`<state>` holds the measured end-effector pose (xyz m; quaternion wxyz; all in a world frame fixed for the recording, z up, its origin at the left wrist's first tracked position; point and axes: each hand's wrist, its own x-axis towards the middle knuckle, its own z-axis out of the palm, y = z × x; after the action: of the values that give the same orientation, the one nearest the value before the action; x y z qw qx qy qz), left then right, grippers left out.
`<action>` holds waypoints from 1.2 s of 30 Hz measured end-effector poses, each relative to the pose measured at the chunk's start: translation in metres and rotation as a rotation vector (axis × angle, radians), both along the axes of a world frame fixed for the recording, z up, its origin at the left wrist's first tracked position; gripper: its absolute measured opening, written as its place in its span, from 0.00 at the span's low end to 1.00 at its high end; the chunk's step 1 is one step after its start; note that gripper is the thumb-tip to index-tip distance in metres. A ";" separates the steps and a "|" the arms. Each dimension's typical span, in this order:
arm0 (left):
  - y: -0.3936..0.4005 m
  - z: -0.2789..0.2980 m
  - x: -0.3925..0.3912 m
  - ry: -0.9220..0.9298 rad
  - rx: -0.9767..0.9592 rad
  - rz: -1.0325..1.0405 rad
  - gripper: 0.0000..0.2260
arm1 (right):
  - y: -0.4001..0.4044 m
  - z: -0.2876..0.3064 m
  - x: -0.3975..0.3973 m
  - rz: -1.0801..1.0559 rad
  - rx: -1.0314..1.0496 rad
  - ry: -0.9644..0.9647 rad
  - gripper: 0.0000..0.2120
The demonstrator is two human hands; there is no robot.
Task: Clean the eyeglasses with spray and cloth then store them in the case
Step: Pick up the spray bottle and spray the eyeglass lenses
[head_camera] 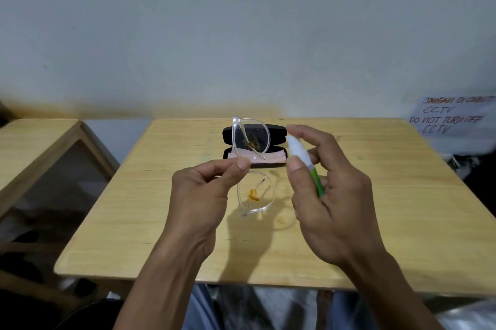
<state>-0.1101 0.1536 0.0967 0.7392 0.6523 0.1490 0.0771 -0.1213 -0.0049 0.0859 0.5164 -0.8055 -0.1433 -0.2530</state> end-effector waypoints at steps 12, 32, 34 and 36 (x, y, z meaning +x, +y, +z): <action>-0.003 -0.002 0.003 0.002 -0.026 -0.010 0.07 | 0.011 0.005 0.009 -0.160 -0.185 -0.314 0.14; -0.001 0.006 0.005 0.019 -0.013 -0.024 0.06 | 0.004 -0.001 -0.003 -0.188 -0.172 -0.409 0.13; 0.003 0.009 0.012 0.039 -0.034 0.008 0.07 | 0.003 -0.007 -0.018 -0.152 -0.206 -0.413 0.14; 0.007 0.012 0.018 0.042 -0.053 0.035 0.06 | 0.006 -0.017 -0.028 -0.134 -0.261 -0.414 0.14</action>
<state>-0.0920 0.1611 0.1089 0.7515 0.6312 0.1777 0.0721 -0.1494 0.0009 0.0689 0.3496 -0.8041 -0.2239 -0.4256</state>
